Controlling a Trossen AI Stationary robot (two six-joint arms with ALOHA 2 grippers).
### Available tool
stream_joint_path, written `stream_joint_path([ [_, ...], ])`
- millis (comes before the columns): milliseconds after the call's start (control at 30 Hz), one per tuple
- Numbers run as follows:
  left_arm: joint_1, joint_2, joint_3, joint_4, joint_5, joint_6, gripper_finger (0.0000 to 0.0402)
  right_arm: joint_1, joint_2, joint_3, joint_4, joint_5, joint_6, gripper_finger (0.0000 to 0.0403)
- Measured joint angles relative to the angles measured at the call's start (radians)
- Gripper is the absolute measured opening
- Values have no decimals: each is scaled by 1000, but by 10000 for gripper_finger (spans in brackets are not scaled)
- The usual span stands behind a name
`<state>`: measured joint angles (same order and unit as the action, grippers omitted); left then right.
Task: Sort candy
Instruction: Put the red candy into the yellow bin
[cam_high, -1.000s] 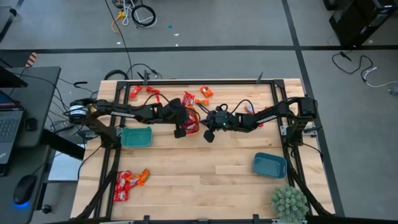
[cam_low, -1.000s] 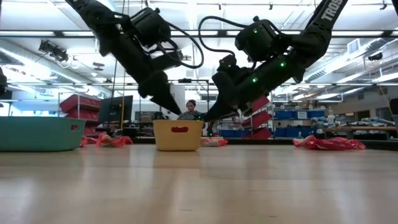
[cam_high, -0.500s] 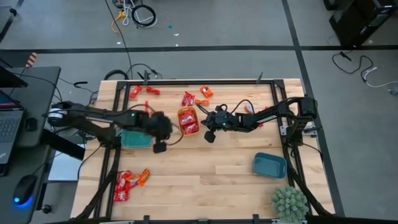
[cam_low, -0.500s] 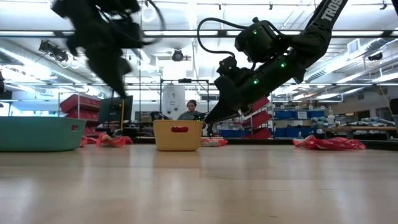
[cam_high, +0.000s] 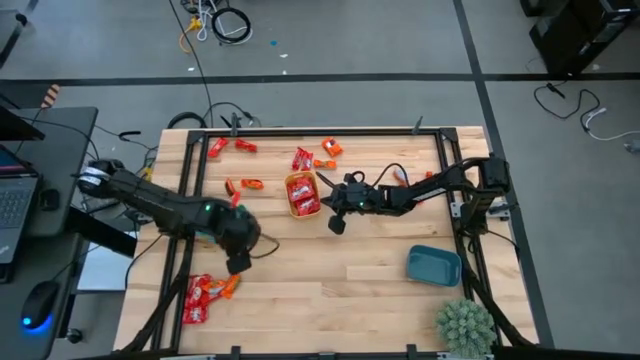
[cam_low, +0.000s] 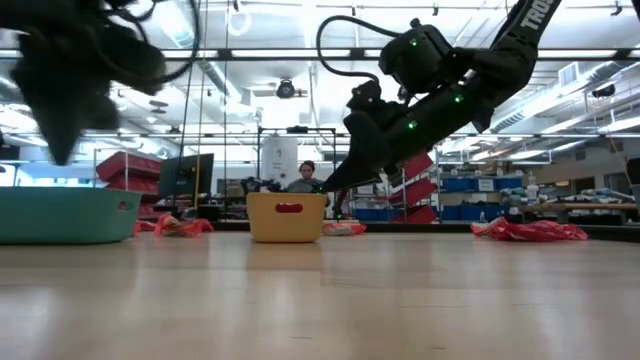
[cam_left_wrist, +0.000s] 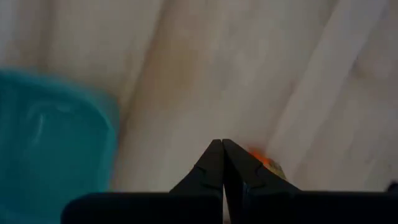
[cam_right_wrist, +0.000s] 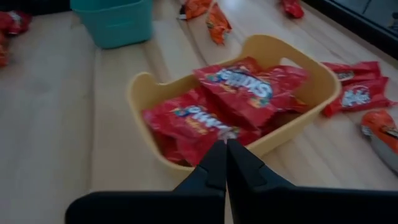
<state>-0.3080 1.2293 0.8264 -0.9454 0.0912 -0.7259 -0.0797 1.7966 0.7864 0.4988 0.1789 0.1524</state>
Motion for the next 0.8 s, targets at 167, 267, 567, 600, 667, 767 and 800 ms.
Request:
stream_joint_path([
  [167,-173,0,0,-23,7,-197,0,41,0,0,3,1,1,0],
  [267,-262,0,0,-57,-4,-291,0,60,-7,0,4,7,-11,0],
  [567,-464,1,83,-172,-30,-492,0,120,-94,0,0,20,9,0],
  [600,-489,1,84,-175,-15,-526,0,133,-103,0,-4,38,8,0],
  [667,-538,9,81,-175,25,-594,0,160,-117,0,-12,75,-2,0],
  [767,-611,33,65,-177,83,-678,0,201,-137,0,-43,141,-14,0],
  [800,-632,47,62,-177,97,-698,0,216,-142,0,-51,167,-14,0],
])
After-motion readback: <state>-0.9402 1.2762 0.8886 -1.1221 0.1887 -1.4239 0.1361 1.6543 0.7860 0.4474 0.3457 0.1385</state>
